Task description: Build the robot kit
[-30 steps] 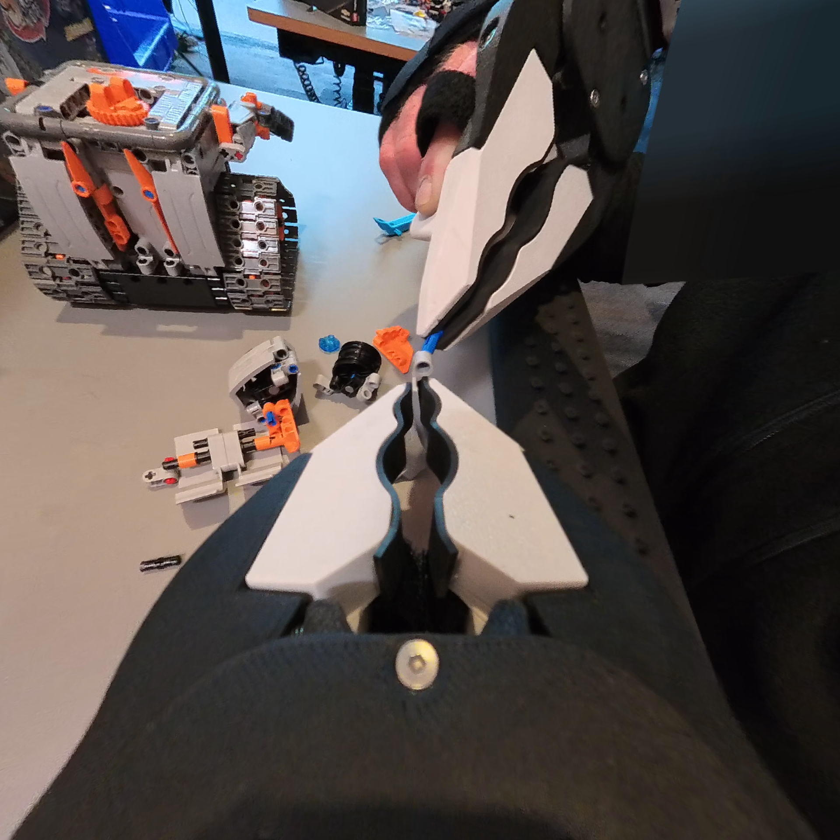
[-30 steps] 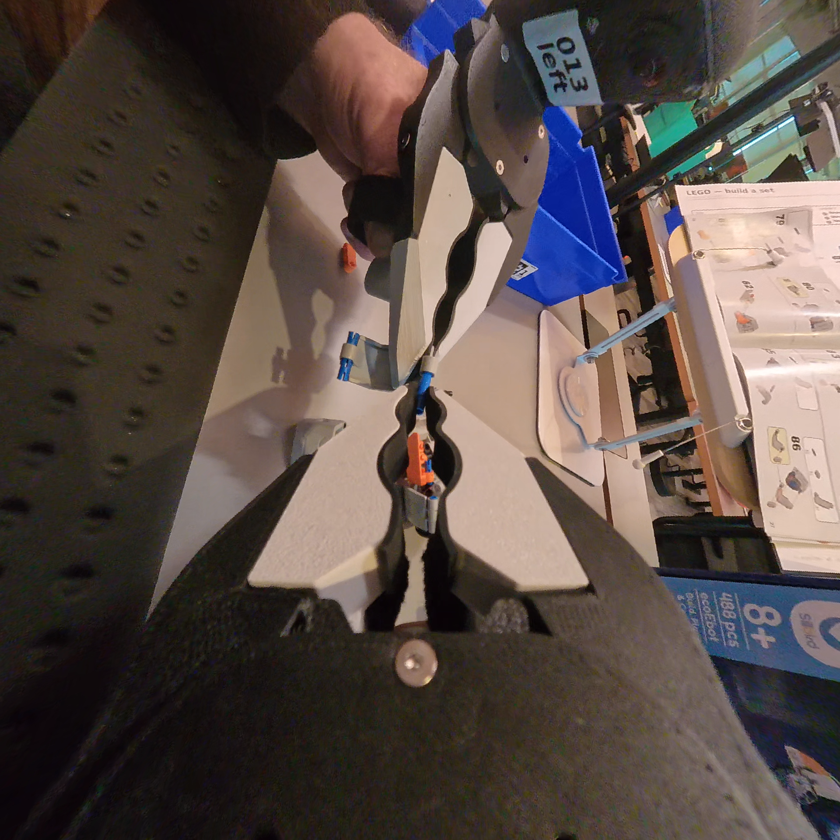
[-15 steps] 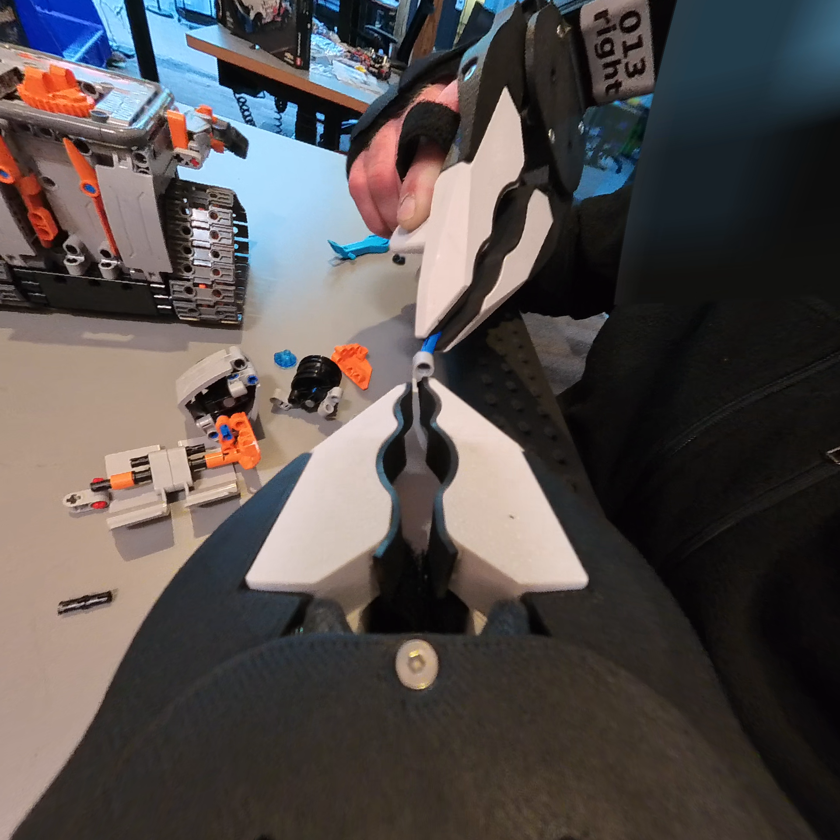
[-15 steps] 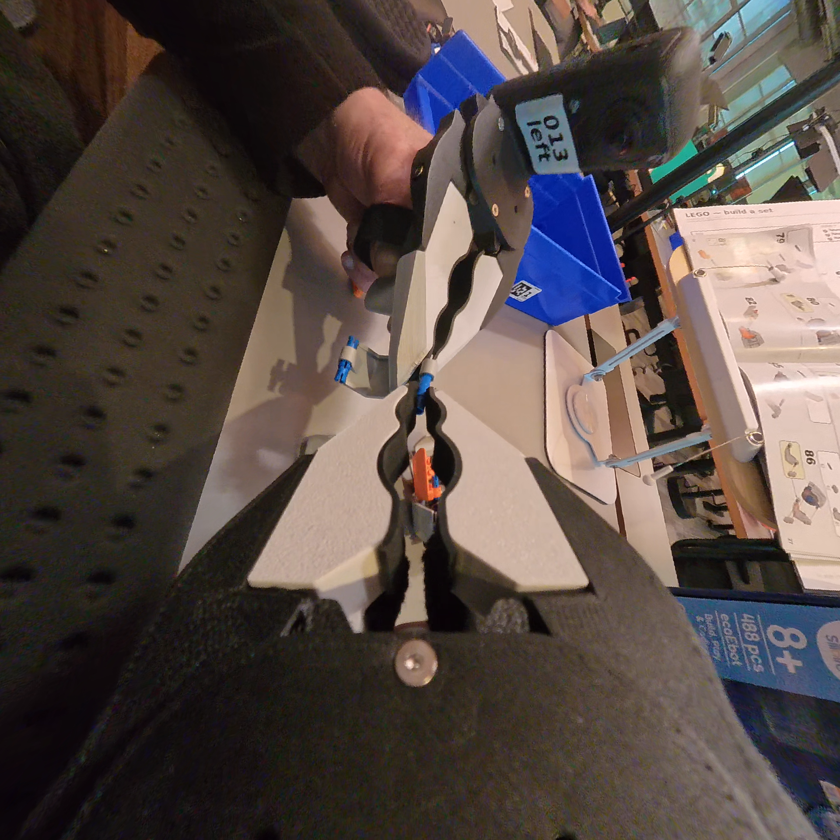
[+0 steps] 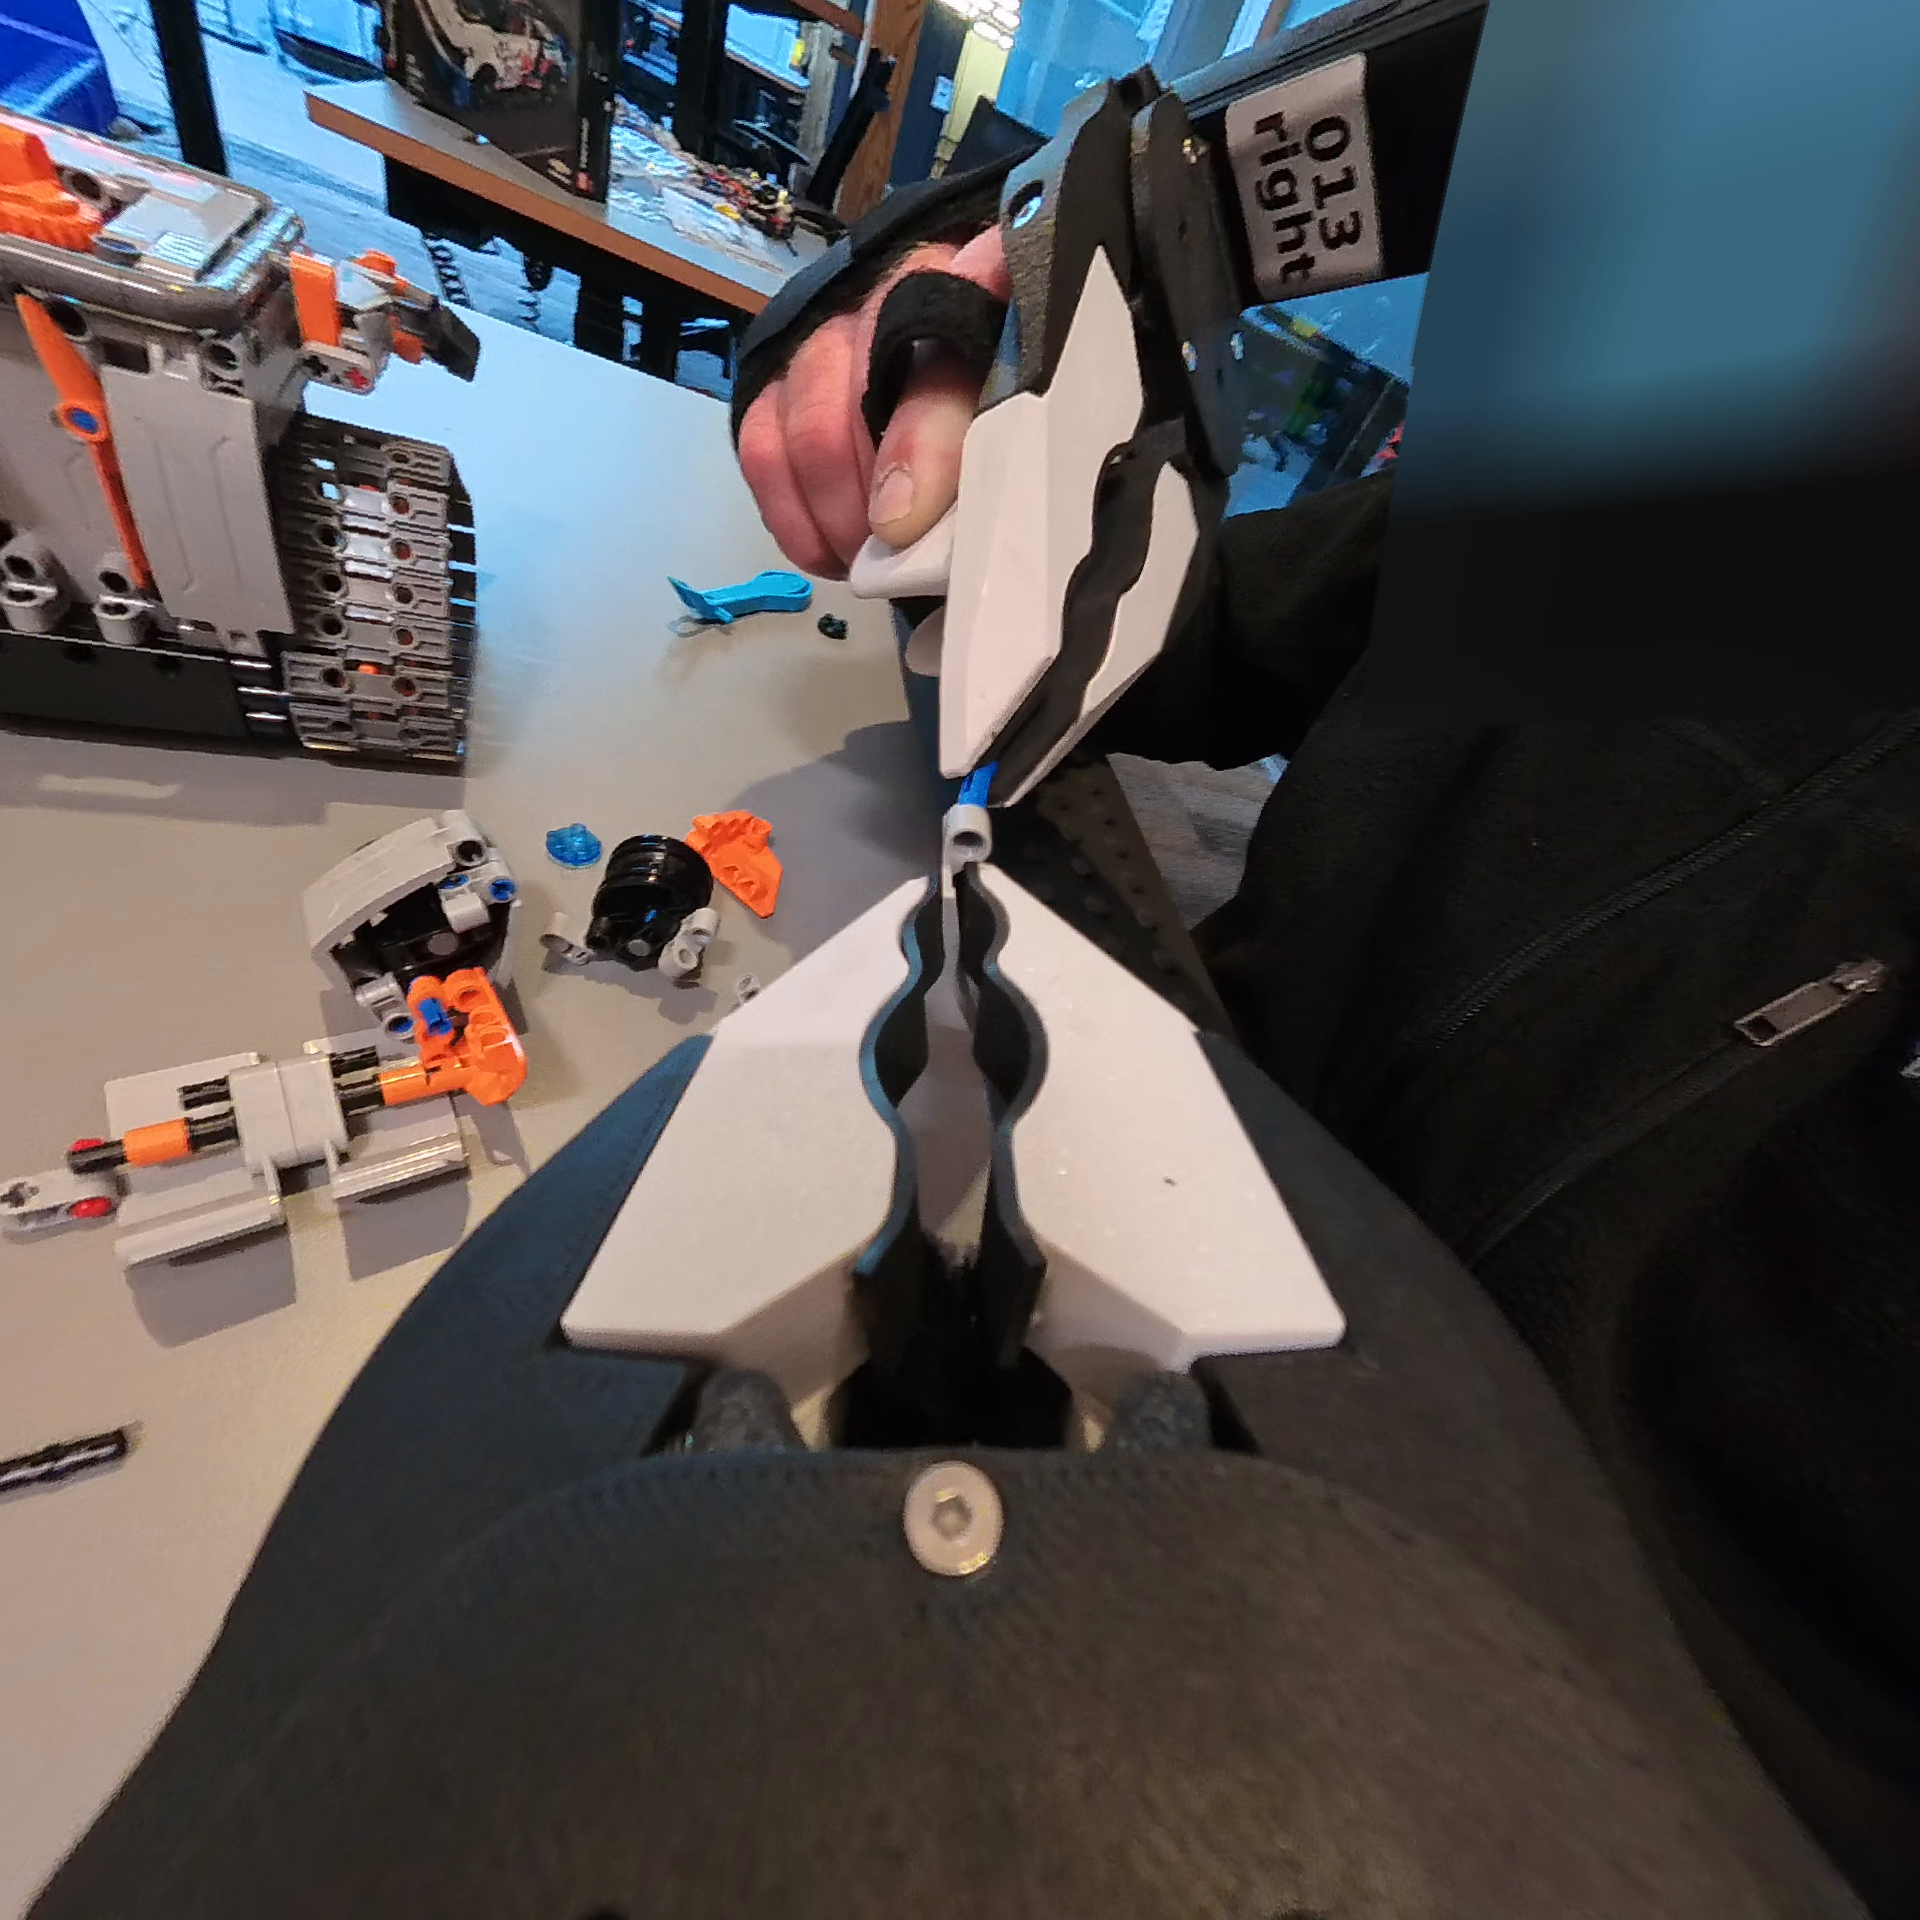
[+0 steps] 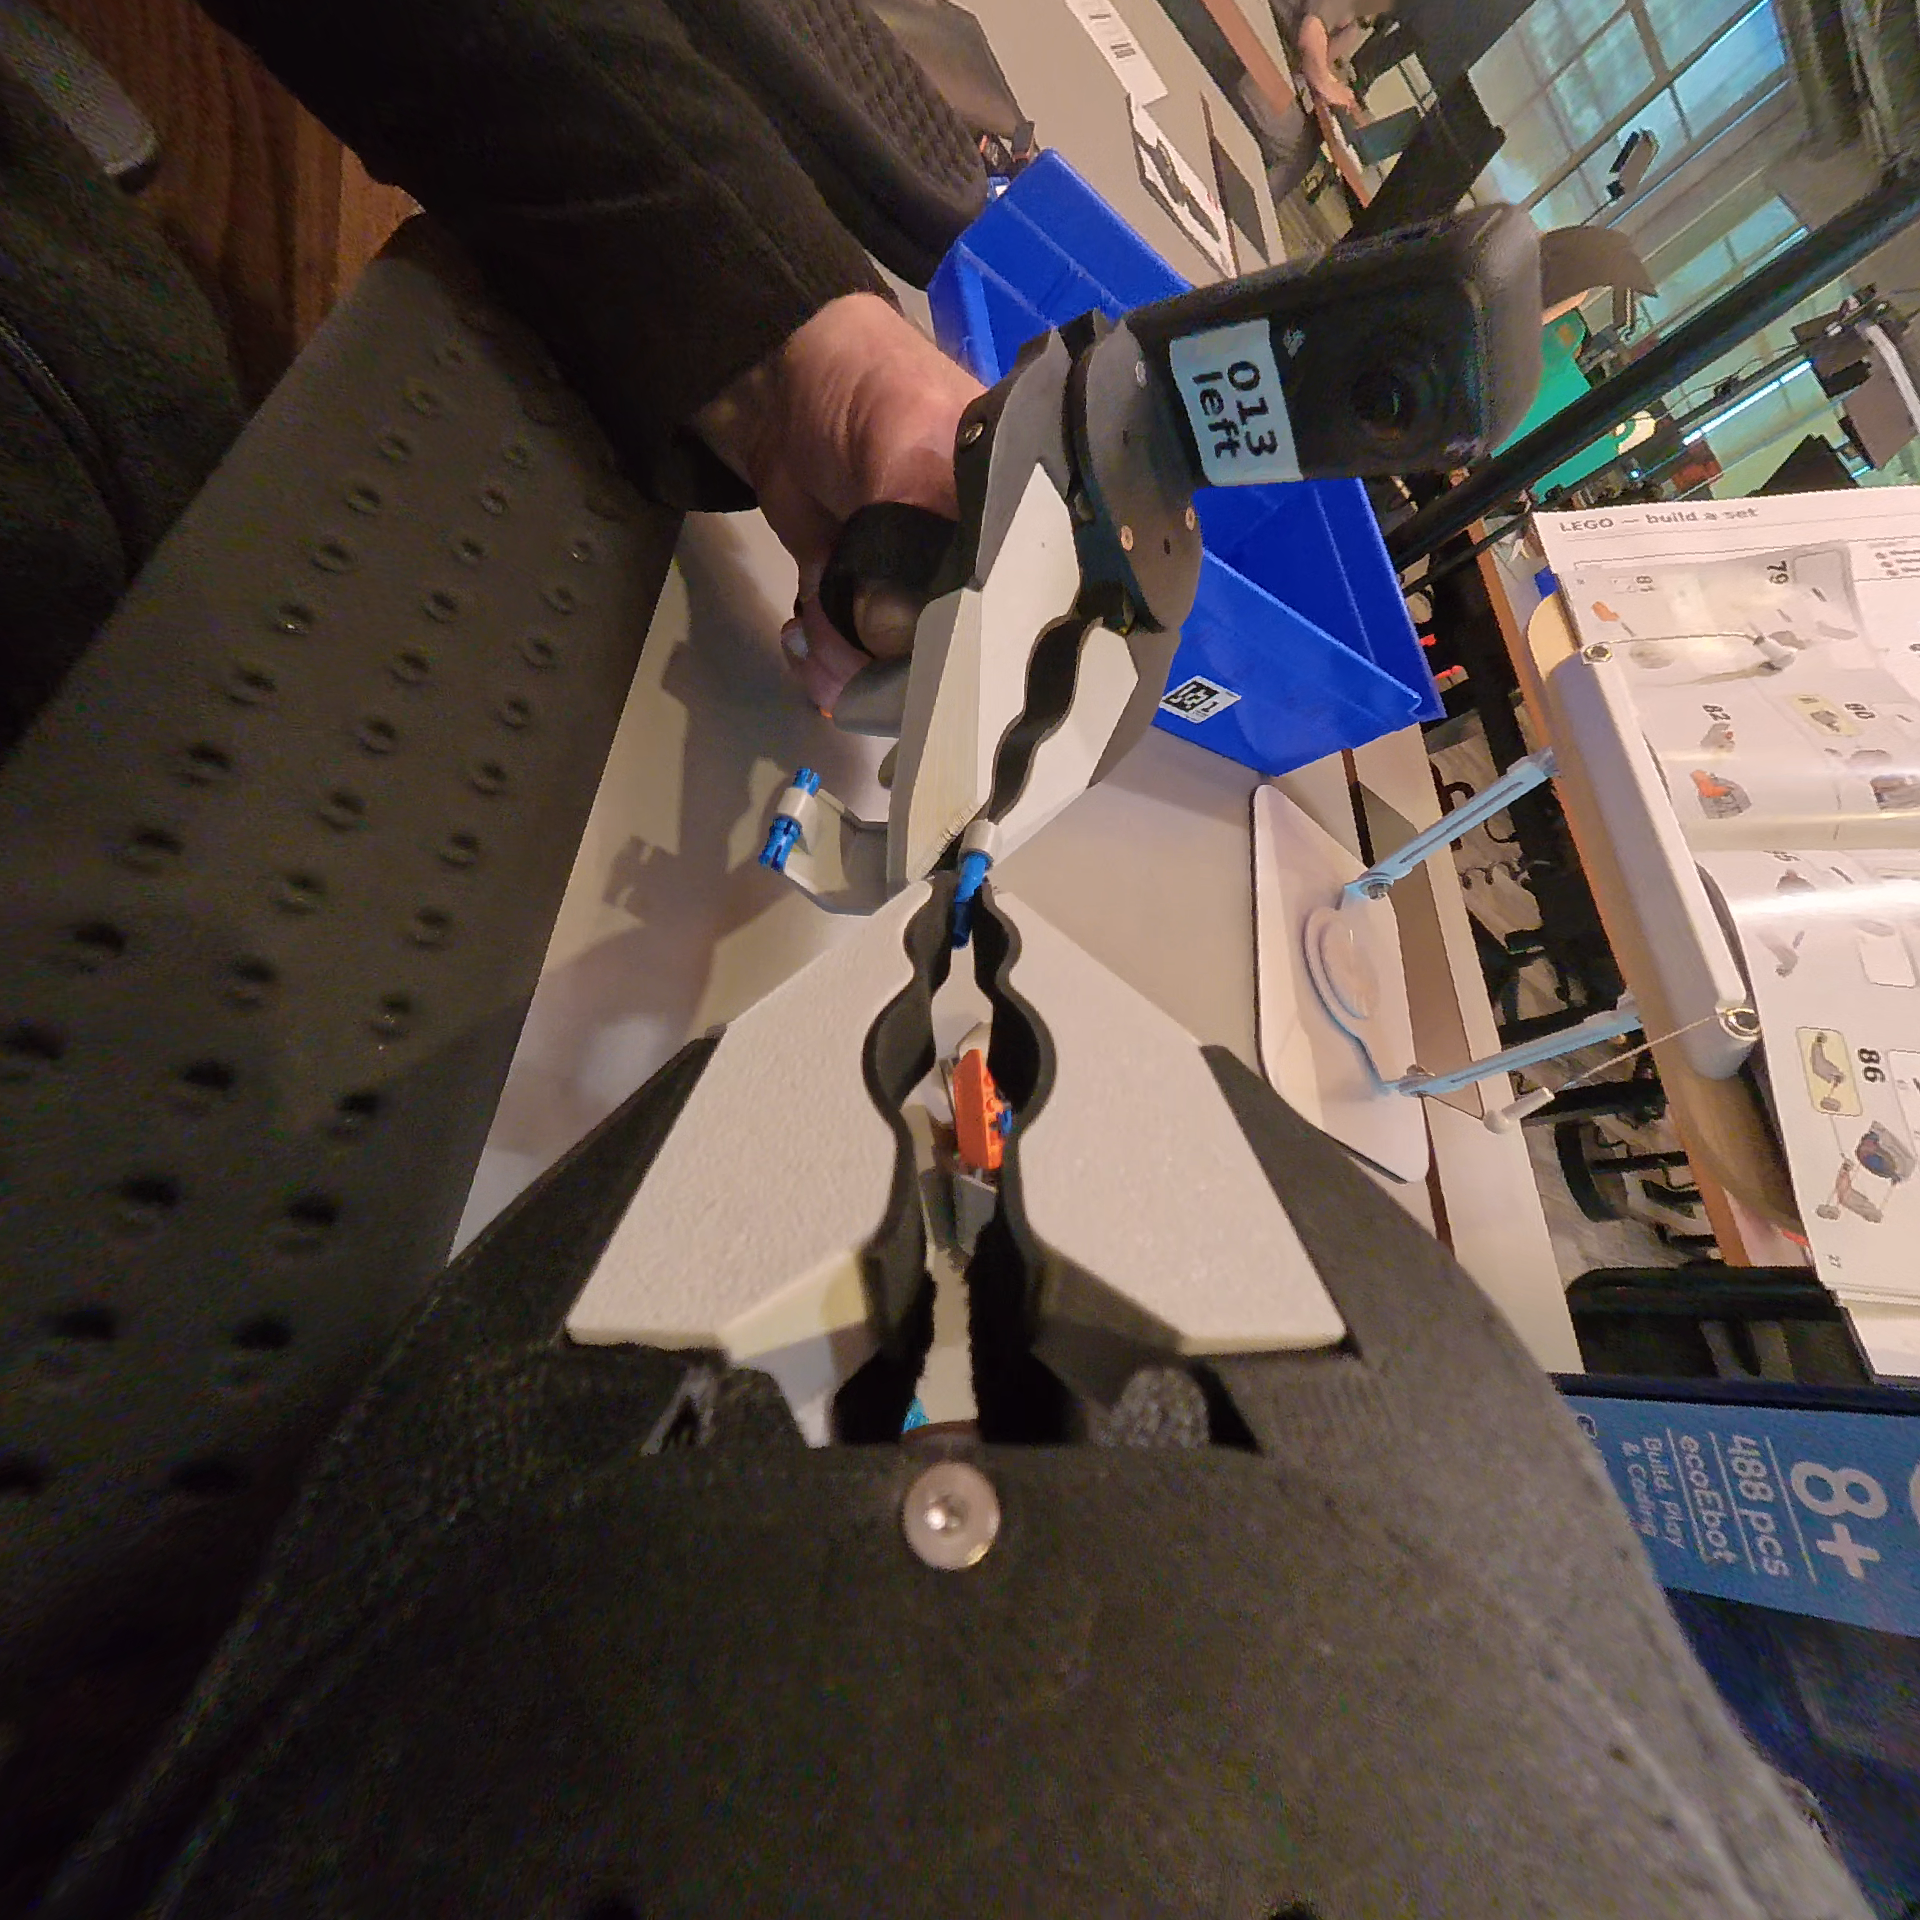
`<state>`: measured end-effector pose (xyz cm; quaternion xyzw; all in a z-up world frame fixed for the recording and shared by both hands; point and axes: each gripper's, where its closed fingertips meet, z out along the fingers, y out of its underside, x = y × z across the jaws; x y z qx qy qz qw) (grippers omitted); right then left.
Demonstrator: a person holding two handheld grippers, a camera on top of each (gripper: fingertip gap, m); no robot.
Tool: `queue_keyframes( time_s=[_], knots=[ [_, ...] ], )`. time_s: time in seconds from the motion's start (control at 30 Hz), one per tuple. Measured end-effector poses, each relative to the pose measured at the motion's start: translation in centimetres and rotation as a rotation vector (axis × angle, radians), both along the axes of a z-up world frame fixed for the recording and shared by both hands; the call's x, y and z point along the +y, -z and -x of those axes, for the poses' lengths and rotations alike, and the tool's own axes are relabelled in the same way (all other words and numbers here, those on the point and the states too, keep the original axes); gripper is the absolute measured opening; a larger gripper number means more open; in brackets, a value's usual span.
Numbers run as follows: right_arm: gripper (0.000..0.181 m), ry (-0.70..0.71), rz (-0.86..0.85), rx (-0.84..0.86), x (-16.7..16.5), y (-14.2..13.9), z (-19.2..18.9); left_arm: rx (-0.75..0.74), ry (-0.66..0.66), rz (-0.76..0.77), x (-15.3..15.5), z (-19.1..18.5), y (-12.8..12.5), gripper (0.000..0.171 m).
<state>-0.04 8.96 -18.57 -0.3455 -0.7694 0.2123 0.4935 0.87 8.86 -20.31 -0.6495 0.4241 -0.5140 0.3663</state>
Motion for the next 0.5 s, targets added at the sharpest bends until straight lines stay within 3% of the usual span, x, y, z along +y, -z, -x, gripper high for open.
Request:
queue_keyframes(
  time_s=[0.03, 0.5],
  knots=[
    [0.0, -0.003, 0.005, 0.001, 0.0, -0.03, -0.01, -0.005, 0.002, 0.004, 0.0, -0.02, -0.04, 0.0],
    [0.0, -0.024, 0.013, -0.012, -0.36, 0.15, -0.09, -0.007, 0.045, 0.016, -0.46, -0.13, 0.18, 0.0]
  ],
)
